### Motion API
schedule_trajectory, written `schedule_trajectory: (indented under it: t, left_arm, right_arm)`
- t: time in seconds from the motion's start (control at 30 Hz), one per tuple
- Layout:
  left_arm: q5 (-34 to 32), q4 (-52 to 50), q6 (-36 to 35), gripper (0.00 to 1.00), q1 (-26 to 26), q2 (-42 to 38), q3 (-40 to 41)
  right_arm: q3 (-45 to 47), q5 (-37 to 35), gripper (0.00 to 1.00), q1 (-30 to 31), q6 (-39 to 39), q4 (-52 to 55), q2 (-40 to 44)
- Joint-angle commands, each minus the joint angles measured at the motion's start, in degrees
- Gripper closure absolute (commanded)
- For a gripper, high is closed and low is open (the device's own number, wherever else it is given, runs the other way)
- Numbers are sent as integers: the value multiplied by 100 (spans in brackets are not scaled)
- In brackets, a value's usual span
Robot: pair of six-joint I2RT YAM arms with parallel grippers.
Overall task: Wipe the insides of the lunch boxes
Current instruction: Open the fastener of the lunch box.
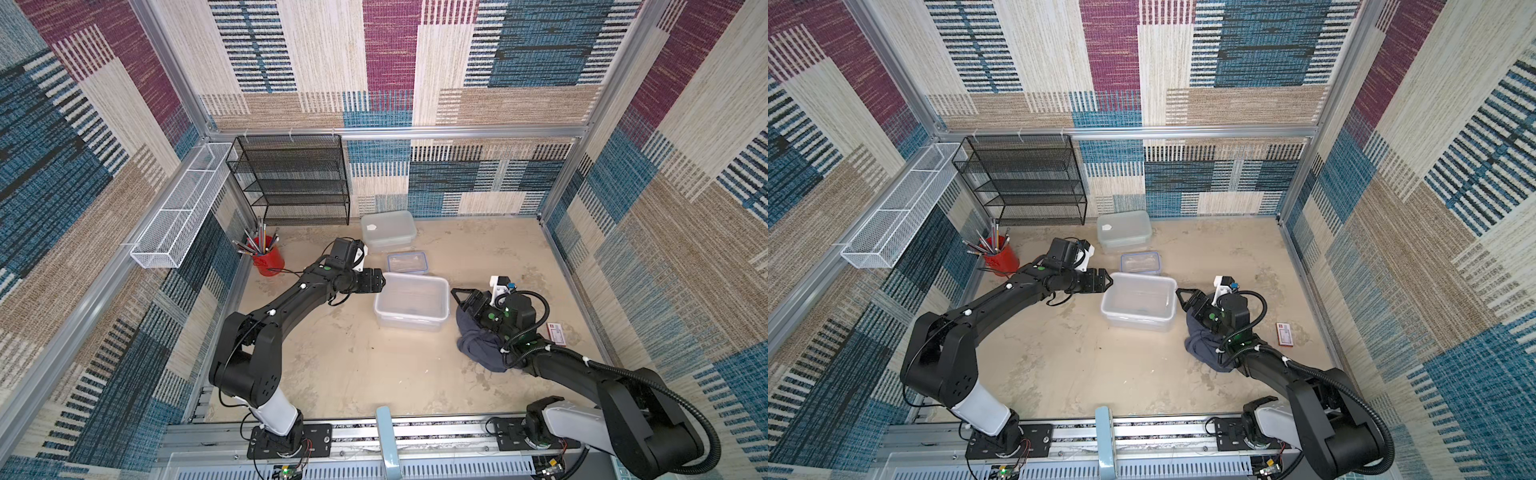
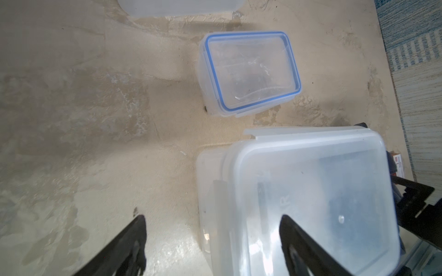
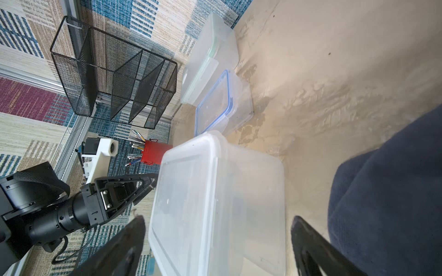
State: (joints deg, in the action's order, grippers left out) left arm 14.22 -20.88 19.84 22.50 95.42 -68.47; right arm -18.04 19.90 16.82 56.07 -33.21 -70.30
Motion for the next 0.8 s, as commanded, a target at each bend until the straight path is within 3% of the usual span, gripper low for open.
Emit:
schedule_trajectory:
  t: [0.0,0.3,0.77]
  left_arm:
    - [134,131,143,12,20,123,-90]
    - [217,363,348,11,114,215,-9]
    - [349,726,705,12,236,267,220]
  right_arm:
    - [3,130,6,55,437,-576,-254]
    - [108,297,11,420,1257,-2168,-1274]
    - [179,-76,27,665,2063,-3414,-1782]
